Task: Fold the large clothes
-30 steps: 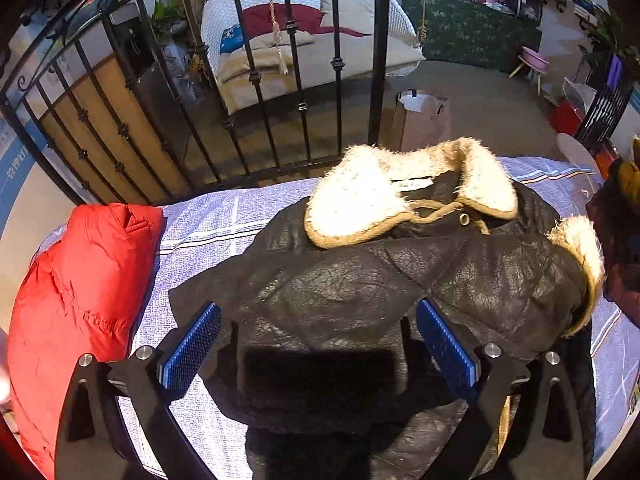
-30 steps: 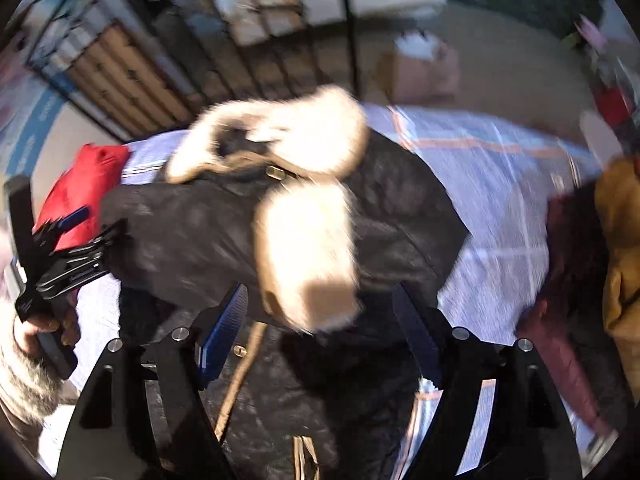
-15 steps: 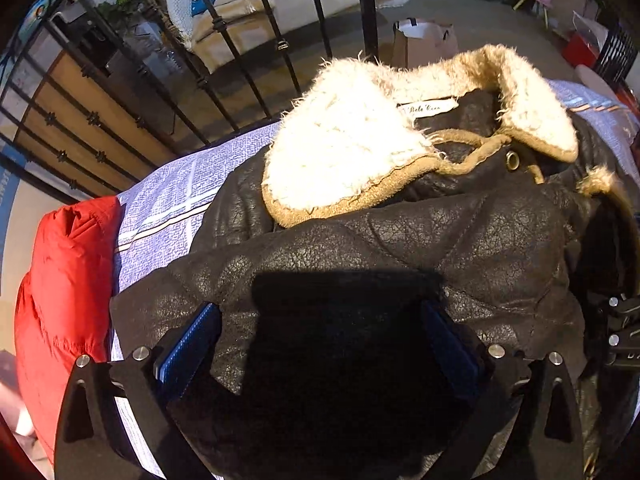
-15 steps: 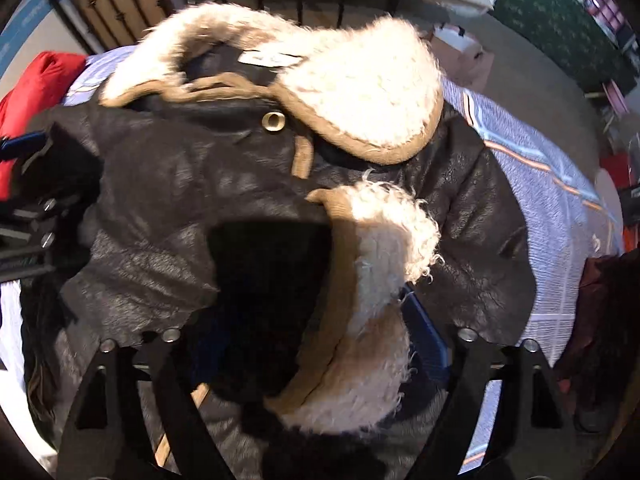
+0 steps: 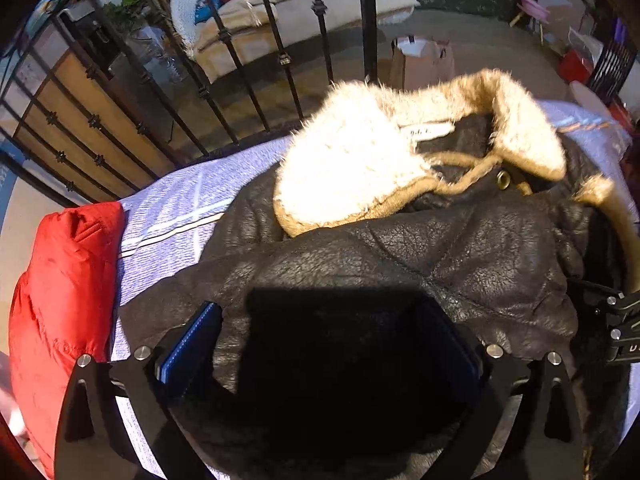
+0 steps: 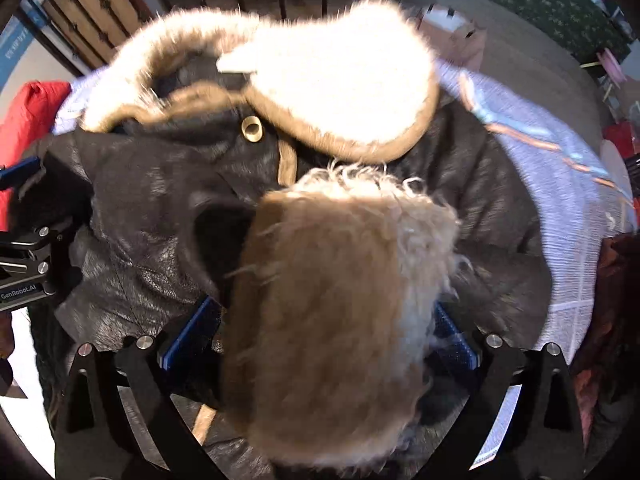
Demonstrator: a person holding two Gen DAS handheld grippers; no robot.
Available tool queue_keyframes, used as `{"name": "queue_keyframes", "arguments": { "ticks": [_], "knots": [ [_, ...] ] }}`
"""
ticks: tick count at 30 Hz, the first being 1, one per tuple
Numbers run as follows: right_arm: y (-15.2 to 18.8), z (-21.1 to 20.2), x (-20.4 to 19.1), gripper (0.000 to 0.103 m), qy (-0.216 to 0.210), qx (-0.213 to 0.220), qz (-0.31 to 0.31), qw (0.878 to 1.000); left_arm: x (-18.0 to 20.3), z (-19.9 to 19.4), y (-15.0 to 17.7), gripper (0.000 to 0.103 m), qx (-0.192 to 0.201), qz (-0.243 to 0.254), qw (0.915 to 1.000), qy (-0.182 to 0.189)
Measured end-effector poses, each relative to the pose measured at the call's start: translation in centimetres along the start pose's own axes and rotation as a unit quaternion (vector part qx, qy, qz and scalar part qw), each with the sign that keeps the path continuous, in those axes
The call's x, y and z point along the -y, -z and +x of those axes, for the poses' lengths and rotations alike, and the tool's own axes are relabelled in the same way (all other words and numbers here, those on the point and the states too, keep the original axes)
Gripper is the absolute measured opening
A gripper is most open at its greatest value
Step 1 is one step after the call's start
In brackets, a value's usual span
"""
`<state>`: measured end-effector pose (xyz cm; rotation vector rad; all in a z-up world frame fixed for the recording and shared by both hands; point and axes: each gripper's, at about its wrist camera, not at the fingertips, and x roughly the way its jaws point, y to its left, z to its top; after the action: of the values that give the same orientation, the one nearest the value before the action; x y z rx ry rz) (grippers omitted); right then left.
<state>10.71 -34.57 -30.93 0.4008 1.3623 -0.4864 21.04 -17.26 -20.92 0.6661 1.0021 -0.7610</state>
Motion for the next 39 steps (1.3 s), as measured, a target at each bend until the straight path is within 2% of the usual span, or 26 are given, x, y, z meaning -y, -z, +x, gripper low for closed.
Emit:
{"name": "queue_keyframes", "arguments": {
  "ticks": [2, 5, 9, 13, 16, 20, 23, 26, 29, 33, 39],
  "knots": [
    [0.3, -1.6, -0.1, 0.097, 0.002, 0.014, 0.005, 1.000, -0.9, -2.1, 0.8, 0.097, 0.023, -0.017, 0.9996, -0.008],
    [1.0, -5.4, -0.2, 0.097, 0.000, 0.053, 0.005, 0.999, -2.5, -4.6, 2.9, 0.097, 0.038, -0.043, 0.9983, 0.000],
    [2.5, -8.0, -0.2, 0.097, -0.012, 0.069, 0.009, 0.998, -4.7, -6.5, 6.8, 0.097, 0.028, -0.054, 0.9981, -0.002],
    [5.5, -9.5, 0.3, 0.097, -0.010, 0.066, -0.003, 0.998, -7.3, -7.8, 11.7, 0.097, -0.001, -0.073, 0.9973, 0.003],
    [9.3, -9.6, 2.2, 0.097, -0.024, 0.045, 0.011, 0.999, -8.8, -8.6, 16.0, 0.097, -0.026, -0.078, 0.9966, -0.013],
    [15.5, -8.4, 5.1, 0.097, -0.020, 0.003, 0.036, 0.999, -9.8, -9.5, 21.8, 0.097, -0.064, -0.108, 0.9918, 0.023],
    [21.1, -7.0, 7.3, 0.097, -0.022, -0.043, 0.060, 0.997, -9.4, -9.6, 24.8, 0.097, -0.077, -0.113, 0.9899, 0.038],
    [26.7, -6.3, 9.0, 0.097, -0.049, -0.080, 0.109, 0.990, -8.6, -9.1, 27.0, 0.097, -0.090, -0.115, 0.9874, 0.061],
    [29.9, -5.8, 9.3, 0.097, -0.077, -0.097, 0.139, 0.983, -7.3, -8.2, 28.1, 0.096, -0.103, -0.096, 0.9870, 0.078],
    [32.2, -5.0, 8.8, 0.097, -0.110, -0.107, 0.160, 0.975, -5.7, -7.6, 28.8, 0.094, -0.115, -0.068, 0.9862, 0.098],
    [34.6, -3.7, 8.5, 0.097, -0.134, -0.118, 0.181, 0.967, -4.2, -6.5, 30.6, 0.089, -0.146, -0.052, 0.9773, 0.145]
  ]
}}
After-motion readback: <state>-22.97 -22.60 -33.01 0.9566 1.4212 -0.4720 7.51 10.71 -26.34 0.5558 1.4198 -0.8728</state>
